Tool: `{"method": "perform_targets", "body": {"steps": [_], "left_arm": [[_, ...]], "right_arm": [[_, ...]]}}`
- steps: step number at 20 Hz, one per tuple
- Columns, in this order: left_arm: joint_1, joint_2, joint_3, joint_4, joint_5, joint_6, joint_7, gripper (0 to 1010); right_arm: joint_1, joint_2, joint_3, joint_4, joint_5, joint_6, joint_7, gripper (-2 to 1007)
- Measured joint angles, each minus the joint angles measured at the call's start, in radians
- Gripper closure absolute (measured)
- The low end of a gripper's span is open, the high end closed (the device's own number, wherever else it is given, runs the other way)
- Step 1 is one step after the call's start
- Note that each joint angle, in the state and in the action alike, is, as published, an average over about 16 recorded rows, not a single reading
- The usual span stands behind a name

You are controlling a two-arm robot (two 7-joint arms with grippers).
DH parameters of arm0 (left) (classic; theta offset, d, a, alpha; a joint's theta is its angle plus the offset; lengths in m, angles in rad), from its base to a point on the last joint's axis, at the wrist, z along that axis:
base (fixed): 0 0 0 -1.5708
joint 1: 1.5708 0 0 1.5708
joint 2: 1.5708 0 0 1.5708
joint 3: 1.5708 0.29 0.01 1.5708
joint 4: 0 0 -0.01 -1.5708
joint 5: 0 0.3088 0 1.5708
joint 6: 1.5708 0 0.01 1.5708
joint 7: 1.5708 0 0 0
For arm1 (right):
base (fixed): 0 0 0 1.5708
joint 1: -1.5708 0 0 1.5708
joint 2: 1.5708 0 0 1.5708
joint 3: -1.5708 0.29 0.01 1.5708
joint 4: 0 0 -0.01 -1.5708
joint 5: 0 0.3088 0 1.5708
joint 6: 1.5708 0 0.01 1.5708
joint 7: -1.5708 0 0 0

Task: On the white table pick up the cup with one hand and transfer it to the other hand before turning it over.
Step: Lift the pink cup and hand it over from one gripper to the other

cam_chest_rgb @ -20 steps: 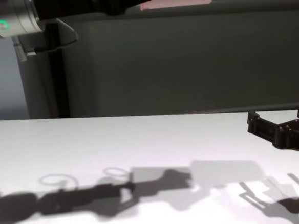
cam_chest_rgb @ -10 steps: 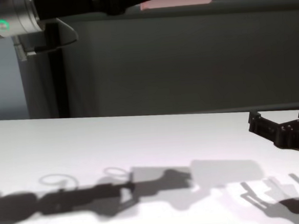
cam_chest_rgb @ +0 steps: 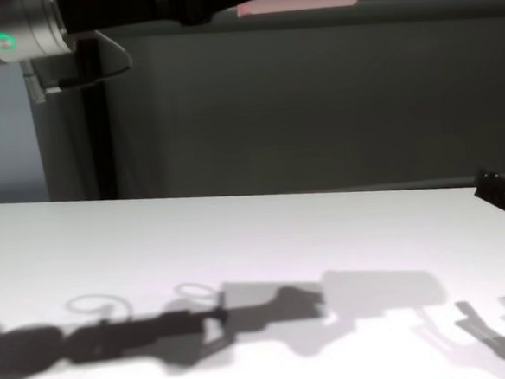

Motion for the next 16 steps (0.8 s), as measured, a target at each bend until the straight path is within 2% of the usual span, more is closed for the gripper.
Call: {"method": "perform_targets", "body": {"steps": [8, 12, 16], "left_arm": [[0.0, 0.0, 0.0, 0.0, 0.0, 0.0, 0.0, 958], [0.0, 0.0, 0.0, 0.0, 0.0, 0.001, 0.0, 958], [0.0, 0.0, 0.0, 0.0, 0.0, 0.001, 0.0, 958]], "right_arm": [[-0.002, -0.04, 0.103, -0.01, 0.128, 0.017, 0.031, 5], [0.004, -0.062, 0.156, -0.014, 0.22, 0.045, 0.043, 5], [0.013, -0.083, 0.203, -0.017, 0.321, 0.086, 0.047, 5]]}}
